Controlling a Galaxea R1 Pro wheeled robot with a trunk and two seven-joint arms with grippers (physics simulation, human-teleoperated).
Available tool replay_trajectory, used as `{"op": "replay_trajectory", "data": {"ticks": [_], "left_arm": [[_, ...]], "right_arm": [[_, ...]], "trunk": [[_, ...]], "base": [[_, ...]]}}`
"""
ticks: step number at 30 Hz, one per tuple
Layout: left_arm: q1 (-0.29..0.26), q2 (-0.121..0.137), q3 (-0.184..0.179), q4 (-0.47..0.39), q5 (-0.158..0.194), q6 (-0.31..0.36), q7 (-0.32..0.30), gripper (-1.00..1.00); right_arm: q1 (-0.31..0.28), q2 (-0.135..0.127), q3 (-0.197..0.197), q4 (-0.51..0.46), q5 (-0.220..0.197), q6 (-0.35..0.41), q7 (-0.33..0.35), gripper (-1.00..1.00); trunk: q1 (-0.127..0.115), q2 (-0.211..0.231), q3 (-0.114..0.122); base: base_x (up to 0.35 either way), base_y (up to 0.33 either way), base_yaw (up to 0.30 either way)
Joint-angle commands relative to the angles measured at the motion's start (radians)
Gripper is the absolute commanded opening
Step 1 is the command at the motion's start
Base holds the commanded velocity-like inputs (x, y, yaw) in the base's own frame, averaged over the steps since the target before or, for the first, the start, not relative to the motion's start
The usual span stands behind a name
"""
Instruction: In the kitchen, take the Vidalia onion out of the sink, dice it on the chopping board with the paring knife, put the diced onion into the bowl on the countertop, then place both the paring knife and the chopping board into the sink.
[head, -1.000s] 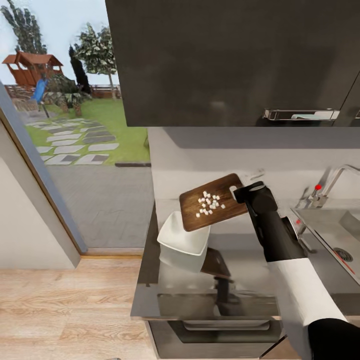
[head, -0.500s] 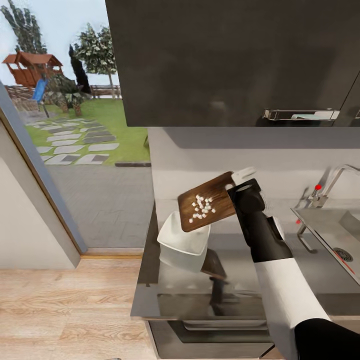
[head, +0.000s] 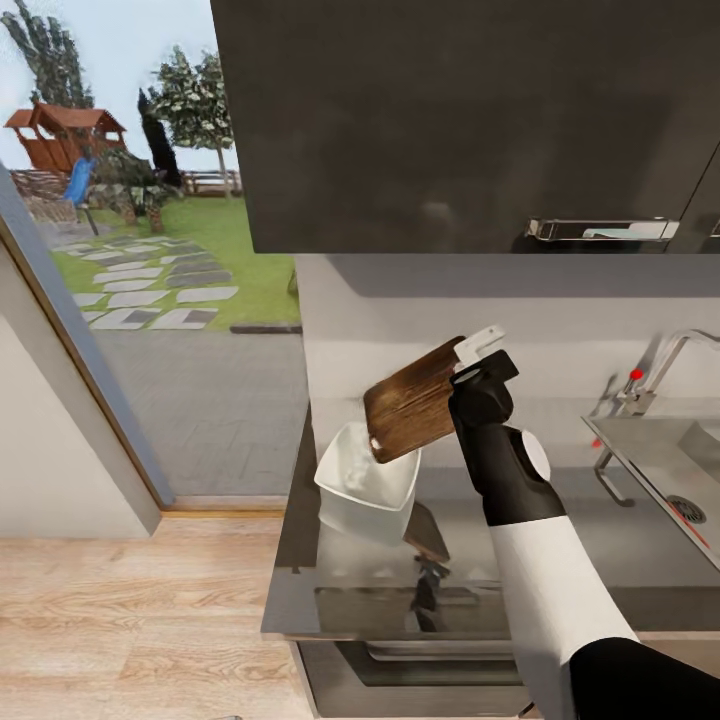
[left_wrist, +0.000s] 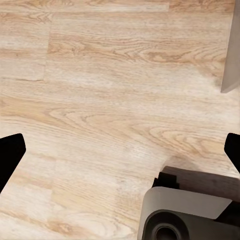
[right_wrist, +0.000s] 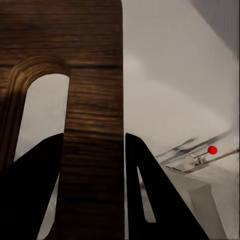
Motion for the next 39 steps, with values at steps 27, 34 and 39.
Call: {"op": "replay_trajectory", "data": {"ticks": [27, 34, 39], "left_arm": [[-0.002, -0.001, -0.008, 0.005, 0.008, -0.006, 0.001, 1.0], [-0.002, -0.005, -0.008, 0.006, 0.008, -0.001, 0.0, 1.0], [-0.002, -0.005, -0.008, 0.006, 0.008, 0.028, -0.005, 1.0]], "right_arm": [[-0.001, -0.064, -0.365, -0.122, -0.089, -0.009, 0.444, -1.0], [-0.001, -0.082, -0.445, -0.115, -0.099, -0.07, 0.489, -1.0], [-0.001, -0.084, -0.578, -0.109, -0.099, -0.098, 0.555, -1.0]], "trunk": [[0.001, -0.002, -0.002], [0.001, -0.002, -0.002], [0.001, -0.002, -0.002]], "base": [[0.0, 0.0, 0.0], [0.0, 0.0, 0.0], [0.0, -0.009, 0.0]]}}
